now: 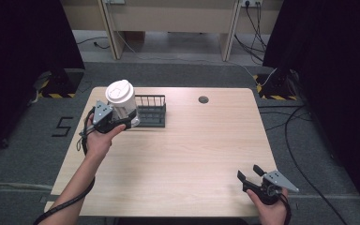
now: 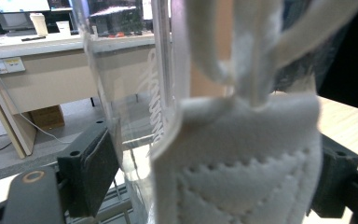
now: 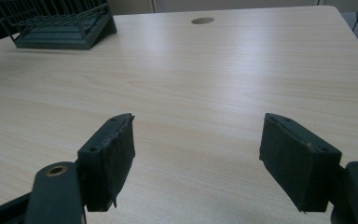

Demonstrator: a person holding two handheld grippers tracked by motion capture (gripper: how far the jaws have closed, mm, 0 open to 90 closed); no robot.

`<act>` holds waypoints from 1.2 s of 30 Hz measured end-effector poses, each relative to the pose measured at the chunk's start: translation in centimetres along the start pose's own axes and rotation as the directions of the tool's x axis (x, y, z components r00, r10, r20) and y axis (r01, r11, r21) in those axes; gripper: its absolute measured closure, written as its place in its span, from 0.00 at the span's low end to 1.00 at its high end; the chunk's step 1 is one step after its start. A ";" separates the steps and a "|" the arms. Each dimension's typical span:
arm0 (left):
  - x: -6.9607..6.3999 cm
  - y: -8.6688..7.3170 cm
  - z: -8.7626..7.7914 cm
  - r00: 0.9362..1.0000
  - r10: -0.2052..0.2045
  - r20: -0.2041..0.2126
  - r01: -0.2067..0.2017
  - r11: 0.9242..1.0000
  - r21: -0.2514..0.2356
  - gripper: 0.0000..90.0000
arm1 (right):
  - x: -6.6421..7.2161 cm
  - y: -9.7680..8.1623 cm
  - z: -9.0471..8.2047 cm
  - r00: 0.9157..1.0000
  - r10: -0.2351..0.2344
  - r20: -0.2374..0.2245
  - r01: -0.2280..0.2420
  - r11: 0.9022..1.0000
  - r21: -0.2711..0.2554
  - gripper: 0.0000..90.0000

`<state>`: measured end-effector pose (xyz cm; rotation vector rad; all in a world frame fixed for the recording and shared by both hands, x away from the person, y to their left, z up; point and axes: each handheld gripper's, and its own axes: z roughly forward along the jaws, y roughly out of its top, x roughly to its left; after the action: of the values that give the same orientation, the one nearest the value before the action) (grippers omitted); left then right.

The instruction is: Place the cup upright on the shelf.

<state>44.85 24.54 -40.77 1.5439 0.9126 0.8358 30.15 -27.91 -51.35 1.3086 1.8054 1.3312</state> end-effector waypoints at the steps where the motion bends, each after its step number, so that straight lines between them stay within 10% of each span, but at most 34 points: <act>1: 0.0 0.1 0.1 1.000 0.000 -0.001 0.000 1.000 0.000 0.19 | 0.0 0.0 0.0 1.000 0.000 0.000 0.000 1.000 0.000 0.30; 36: 0.9 2.2 3.9 1.000 -0.015 -0.025 0.015 1.000 -0.010 0.19 | -0.1 0.0 0.0 1.000 0.014 -0.007 -0.014 1.000 -0.002 0.30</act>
<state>49.00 23.40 -39.12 1.5193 0.9356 0.8491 30.14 -28.00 -51.36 1.3194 1.8019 1.3461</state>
